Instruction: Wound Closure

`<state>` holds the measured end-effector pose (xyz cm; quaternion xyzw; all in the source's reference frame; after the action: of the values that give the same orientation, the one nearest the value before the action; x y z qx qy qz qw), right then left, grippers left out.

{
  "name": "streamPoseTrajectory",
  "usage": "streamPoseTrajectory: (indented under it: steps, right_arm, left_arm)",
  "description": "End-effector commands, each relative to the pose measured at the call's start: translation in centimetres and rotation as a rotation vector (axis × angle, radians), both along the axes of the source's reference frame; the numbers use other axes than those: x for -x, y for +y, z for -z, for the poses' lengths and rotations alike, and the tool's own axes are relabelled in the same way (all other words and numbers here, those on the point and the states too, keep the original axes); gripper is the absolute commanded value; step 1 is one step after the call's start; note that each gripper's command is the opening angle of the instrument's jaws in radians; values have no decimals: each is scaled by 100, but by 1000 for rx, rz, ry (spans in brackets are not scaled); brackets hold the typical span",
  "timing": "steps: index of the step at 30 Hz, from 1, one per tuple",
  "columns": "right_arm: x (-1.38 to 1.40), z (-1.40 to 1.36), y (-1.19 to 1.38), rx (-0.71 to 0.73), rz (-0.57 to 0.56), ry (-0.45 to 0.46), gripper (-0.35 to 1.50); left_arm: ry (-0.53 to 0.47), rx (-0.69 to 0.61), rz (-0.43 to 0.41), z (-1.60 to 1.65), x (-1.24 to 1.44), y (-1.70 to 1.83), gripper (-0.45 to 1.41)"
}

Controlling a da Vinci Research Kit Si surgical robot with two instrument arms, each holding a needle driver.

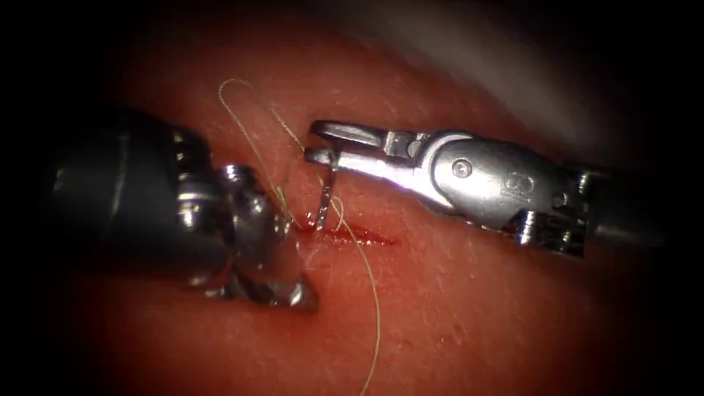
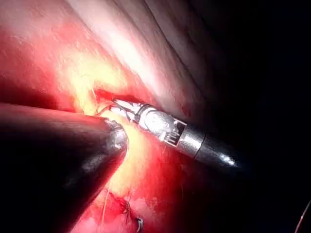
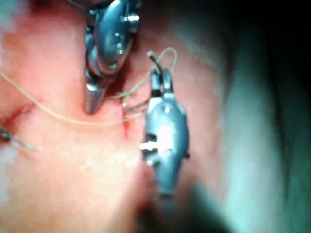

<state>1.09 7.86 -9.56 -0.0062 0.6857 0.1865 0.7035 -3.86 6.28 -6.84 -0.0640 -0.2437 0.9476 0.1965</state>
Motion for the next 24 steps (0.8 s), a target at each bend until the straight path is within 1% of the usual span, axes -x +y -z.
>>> streamPoseTrajectory:
  steps: [1, 5, 6, 11, 24]
  right_arm:
    - [-8, -5, 1, -27, 7, 9, -35]
    - [-9, -9, -1, -61, 26, 5, -35]
    - [-9, -12, -2, -89, 32, 10, -35]
    - [-7, -12, 0, -122, 41, 24, -35]
    - [1, -21, 14, -274, 29, 56, -35]
  left_arm:
    - [-3, -1, -3, -3, 1, -2, -5]
    - [-7, 0, -5, -3, -2, -4, -5]
    - [-11, 1, -7, -2, -6, -5, -5]
    - [-15, 2, -7, -1, -9, -7, -5]
    - [-11, 5, -5, -6, -3, -14, -5]
